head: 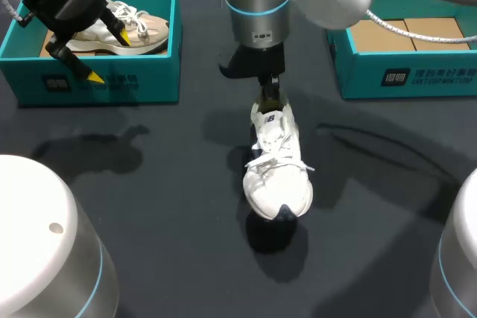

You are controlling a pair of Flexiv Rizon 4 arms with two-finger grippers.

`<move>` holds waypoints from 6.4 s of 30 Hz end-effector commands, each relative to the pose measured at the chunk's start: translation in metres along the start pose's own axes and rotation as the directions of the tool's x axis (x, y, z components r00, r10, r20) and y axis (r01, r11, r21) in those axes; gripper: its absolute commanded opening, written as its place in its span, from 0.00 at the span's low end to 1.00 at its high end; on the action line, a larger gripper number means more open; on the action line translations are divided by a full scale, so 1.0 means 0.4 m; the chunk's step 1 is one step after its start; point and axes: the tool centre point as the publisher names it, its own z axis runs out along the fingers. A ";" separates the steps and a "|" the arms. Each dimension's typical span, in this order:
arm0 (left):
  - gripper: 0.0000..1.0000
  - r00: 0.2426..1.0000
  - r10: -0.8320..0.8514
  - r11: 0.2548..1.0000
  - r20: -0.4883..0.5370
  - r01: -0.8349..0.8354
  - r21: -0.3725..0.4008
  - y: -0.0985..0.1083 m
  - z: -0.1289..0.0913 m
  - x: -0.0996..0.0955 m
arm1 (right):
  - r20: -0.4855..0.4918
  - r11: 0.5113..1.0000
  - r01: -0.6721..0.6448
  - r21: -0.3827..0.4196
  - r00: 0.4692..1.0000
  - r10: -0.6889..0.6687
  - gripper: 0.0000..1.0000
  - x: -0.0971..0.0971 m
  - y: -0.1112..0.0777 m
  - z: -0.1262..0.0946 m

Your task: Take the shoe out of the shoebox, open the shoe tongue, remove and reinsert the insole, then place the shoe into the shoebox

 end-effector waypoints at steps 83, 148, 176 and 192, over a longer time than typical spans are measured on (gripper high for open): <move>1.00 1.000 0.001 1.000 -0.001 -0.001 -0.002 0.001 -0.001 0.001 | 0.105 0.883 -0.433 0.183 0.901 0.420 0.00 -0.687 -0.996 -0.070; 1.00 1.000 0.001 1.000 -0.001 -0.001 -0.002 0.001 -0.001 0.001 | 0.275 -0.116 -0.993 0.011 -0.109 0.955 0.00 -0.477 -1.254 0.086; 1.00 1.000 0.001 1.000 -0.001 -0.001 -0.002 0.001 -0.001 0.001 | 0.330 -0.161 -0.986 -0.034 -0.164 0.930 0.00 -0.425 -1.222 0.188; 1.00 1.000 0.001 1.000 -0.001 -0.001 -0.002 0.001 -0.001 0.001 | 0.353 -0.146 -0.987 -0.064 -0.159 0.922 0.00 -0.400 -1.222 0.226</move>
